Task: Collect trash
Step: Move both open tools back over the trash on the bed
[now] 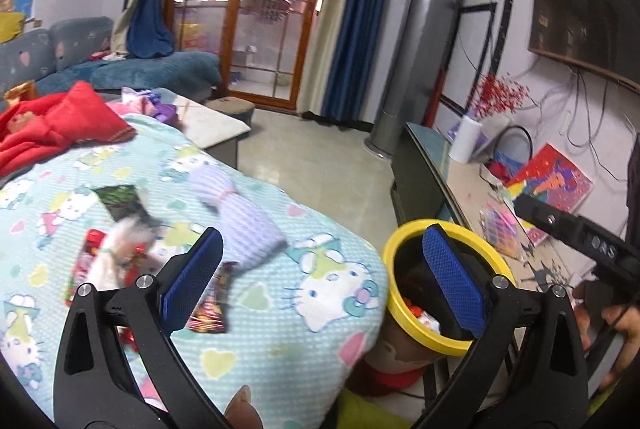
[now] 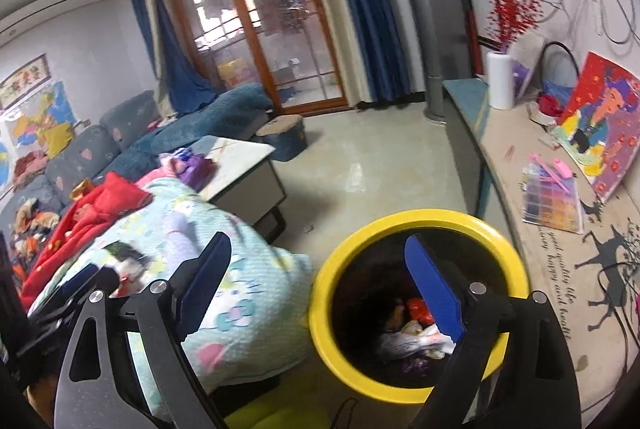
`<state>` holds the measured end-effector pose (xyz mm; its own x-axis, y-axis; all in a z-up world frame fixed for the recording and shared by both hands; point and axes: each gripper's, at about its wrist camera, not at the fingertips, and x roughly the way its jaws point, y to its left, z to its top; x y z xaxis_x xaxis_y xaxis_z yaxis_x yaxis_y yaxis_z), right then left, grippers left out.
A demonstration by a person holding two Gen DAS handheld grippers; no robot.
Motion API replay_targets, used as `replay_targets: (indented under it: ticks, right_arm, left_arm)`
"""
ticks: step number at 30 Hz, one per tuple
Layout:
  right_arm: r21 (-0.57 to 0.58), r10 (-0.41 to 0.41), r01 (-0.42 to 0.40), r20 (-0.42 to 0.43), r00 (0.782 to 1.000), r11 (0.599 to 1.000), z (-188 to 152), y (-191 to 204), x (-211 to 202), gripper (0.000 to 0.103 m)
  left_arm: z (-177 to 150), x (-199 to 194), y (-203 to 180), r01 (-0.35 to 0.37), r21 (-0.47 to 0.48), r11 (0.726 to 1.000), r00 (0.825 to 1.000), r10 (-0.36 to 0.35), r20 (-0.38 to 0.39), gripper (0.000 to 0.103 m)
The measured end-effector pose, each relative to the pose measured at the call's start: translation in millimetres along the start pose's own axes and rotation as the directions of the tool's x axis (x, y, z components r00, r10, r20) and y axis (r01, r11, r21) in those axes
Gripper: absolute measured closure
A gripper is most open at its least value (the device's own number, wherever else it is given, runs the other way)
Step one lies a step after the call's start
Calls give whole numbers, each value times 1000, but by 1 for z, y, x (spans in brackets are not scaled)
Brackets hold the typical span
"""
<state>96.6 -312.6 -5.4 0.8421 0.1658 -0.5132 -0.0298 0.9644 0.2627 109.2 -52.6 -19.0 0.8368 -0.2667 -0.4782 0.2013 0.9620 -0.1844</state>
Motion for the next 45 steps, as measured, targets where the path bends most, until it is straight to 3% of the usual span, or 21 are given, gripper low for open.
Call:
replay_targets:
  ticks: [8, 22, 34, 42, 45]
  right_arm:
    - [-72, 66, -67, -9, 998, 995, -5, 44, -2, 16]
    - [-156, 160, -168, -60, 985, 973, -16, 105, 8, 14]
    - [-214, 207, -230, -128, 970, 949, -29, 142, 28, 14]
    - [-274, 240, -299, -228, 944, 914, -44, 176, 57, 14]
    - [-277, 245, -319, -270, 931, 907, -50, 184, 70, 15]
  left_arm:
    - [6, -24, 36, -63, -64, 996, 995, 67, 68, 11]
    - [7, -52, 85, -117, -151, 982, 986, 133, 100, 11]
    - [1, -66, 129, -190, -189, 963, 978, 203, 53, 11]
    - [-13, -67, 155, -214, -200, 956, 976, 215, -13, 11]
    - [-18, -64, 161, -202, -205, 958, 979, 198, -38, 15]
